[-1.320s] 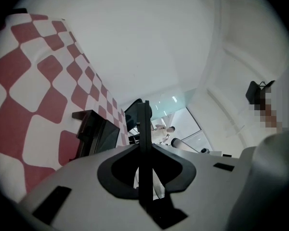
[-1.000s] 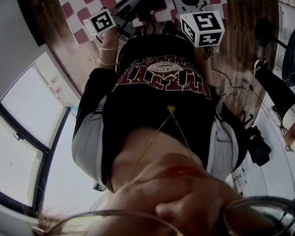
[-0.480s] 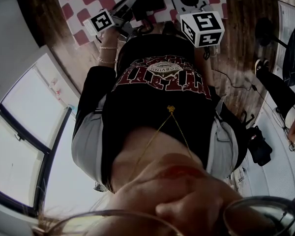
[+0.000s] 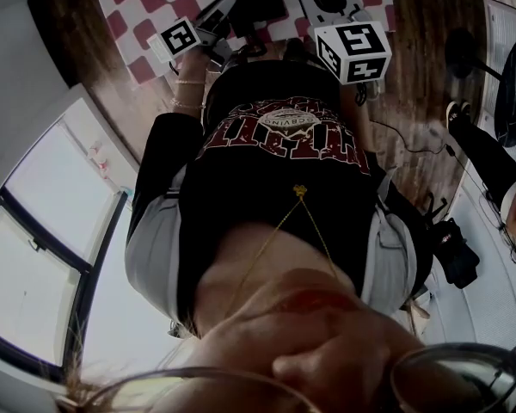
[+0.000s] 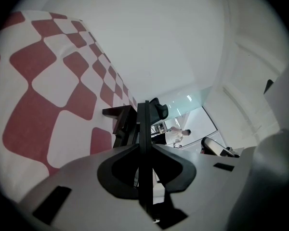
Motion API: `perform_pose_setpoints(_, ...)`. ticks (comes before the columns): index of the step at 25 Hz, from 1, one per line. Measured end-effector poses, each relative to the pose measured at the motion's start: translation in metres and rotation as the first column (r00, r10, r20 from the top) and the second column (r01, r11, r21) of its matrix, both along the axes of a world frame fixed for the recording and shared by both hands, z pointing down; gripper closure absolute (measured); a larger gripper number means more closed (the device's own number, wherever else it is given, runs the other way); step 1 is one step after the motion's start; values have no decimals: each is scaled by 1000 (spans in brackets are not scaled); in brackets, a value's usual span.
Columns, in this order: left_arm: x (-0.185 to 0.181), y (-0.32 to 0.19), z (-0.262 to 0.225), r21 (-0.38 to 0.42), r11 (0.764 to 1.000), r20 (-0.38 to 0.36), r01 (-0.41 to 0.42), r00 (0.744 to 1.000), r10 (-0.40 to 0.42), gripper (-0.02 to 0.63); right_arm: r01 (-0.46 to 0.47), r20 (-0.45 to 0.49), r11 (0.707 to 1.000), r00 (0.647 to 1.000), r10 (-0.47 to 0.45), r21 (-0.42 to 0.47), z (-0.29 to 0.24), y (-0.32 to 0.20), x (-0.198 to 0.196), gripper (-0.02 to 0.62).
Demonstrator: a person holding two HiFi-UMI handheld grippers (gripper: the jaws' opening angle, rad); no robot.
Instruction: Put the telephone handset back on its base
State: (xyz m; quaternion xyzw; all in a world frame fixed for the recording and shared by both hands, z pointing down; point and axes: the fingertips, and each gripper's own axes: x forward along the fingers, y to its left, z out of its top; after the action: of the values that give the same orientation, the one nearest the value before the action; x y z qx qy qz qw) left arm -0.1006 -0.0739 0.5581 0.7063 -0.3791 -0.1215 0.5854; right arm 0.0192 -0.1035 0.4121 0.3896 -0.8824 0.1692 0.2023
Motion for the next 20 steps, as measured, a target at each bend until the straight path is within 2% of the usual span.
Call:
perform_pose_setpoints(6, 0, -1, 11, -23, 1000, 0, 6, 1000, -6, 525, -14, -7, 1000, 1000, 14, 0, 1, -1, 5, 566)
perform_pose_setpoints(20, 5, -8, 23, -24, 1000, -11, -17, 1000, 17, 525, -46, -19, 999, 999, 46, -6, 4, -2, 15, 566)
